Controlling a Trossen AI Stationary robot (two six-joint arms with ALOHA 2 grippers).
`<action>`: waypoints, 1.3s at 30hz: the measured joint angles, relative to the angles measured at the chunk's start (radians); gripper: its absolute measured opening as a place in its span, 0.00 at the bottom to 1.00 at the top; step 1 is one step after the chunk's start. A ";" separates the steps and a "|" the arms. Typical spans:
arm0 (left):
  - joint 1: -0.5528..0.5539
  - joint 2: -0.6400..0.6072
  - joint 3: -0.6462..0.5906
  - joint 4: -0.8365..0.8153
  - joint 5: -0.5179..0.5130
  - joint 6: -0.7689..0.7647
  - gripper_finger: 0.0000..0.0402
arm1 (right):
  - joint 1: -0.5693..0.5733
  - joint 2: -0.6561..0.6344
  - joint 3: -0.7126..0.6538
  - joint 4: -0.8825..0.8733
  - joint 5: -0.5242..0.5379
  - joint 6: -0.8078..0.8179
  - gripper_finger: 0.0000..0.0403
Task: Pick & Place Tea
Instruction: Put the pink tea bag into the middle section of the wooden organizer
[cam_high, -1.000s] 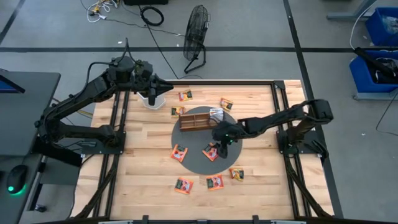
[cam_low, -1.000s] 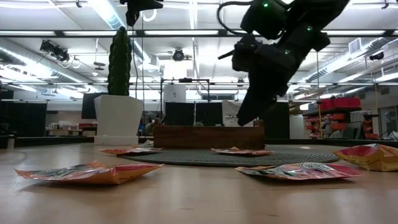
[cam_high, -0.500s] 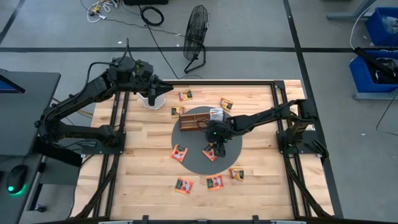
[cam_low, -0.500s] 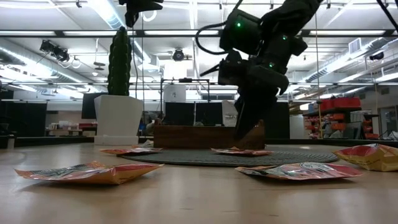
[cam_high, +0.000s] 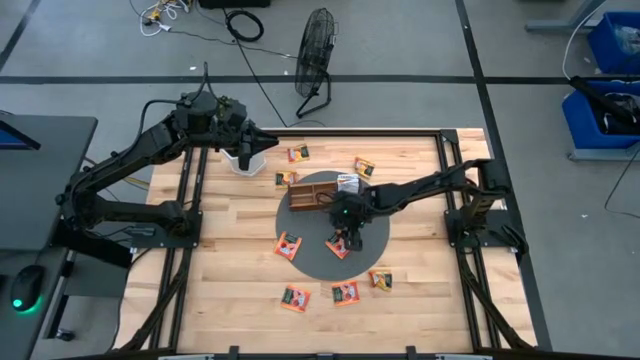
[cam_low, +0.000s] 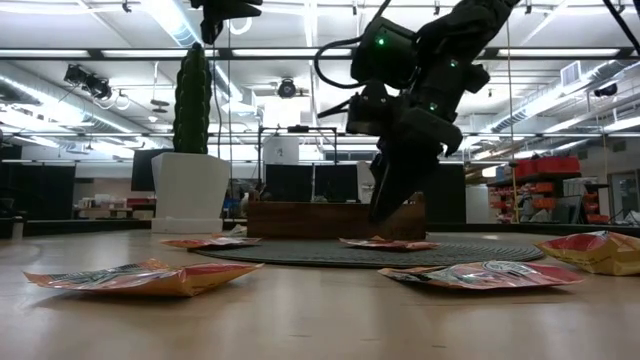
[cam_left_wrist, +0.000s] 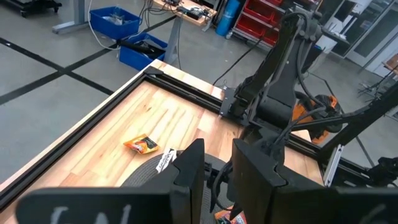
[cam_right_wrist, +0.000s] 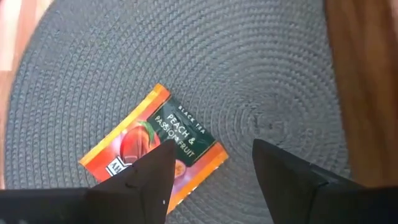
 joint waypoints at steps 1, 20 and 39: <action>0.000 0.000 0.000 -0.001 0.000 0.000 0.21 | 0.001 0.004 0.000 -0.004 0.000 0.000 0.54; 0.000 0.000 0.000 -0.003 -0.010 -0.001 0.21 | 0.010 0.049 -0.001 -0.003 0.008 -0.001 0.39; 0.000 0.000 0.000 -0.005 -0.011 -0.001 0.21 | 0.010 0.057 0.000 -0.001 -0.020 0.060 0.11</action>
